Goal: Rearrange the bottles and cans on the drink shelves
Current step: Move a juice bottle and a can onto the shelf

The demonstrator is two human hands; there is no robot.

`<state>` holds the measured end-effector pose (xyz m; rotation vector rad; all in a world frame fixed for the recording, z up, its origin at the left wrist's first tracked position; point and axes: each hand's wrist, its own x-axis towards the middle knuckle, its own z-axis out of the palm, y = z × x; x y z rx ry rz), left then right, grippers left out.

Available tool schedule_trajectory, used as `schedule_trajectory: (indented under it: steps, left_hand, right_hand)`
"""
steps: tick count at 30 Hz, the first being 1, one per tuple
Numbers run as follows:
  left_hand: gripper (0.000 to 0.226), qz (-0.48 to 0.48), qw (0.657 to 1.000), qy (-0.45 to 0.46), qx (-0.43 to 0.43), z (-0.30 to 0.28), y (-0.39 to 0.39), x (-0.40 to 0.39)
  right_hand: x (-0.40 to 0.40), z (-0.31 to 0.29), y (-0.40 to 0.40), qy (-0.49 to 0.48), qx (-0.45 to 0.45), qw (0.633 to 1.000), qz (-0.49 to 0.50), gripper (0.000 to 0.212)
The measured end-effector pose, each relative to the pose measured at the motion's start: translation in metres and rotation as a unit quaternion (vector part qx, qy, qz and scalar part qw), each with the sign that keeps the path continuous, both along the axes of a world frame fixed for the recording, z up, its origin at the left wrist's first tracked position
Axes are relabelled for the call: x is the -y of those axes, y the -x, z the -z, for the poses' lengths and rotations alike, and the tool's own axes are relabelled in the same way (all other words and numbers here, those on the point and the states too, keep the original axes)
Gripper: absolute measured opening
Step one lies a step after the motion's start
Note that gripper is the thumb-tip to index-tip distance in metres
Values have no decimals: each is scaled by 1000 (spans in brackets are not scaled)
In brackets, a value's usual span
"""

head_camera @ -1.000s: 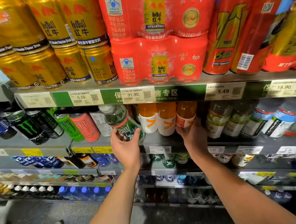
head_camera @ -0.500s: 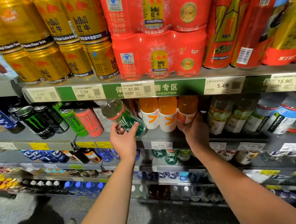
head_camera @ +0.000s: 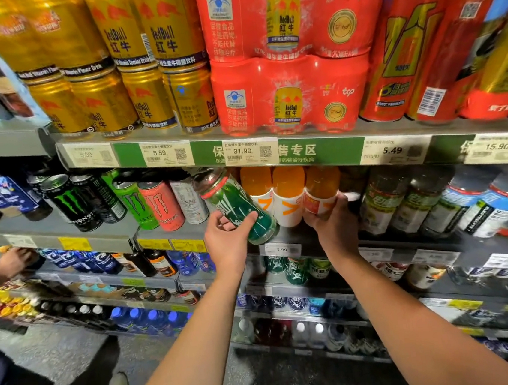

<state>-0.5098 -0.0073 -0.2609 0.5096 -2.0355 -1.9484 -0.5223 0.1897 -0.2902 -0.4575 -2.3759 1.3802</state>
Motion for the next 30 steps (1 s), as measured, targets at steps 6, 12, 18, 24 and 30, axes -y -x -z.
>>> schedule_trajectory:
  steps: [6, 12, 18, 24, 30]
  left_hand:
    - [51, 5, 1000, 4, -2, 2, -8, 23]
    - [43, 56, 998, -7, -2, 6, -31, 55]
    - [46, 88, 994, 52, 35, 37, -58, 96]
    - [64, 118, 987, 63, 86, 80, -88, 116]
    - [68, 129, 983, 52, 119, 116, -91, 122]
  right_hand:
    - [8, 7, -9, 2, -1, 1000, 6, 78]
    - [35, 18, -49, -36, -34, 997, 64, 55]
    - [86, 38, -107, 2, -5, 995, 103, 38]
    - [125, 71, -131, 56, 102, 989, 85, 40]
    - [142, 116, -118, 31, 161, 986, 33, 43]
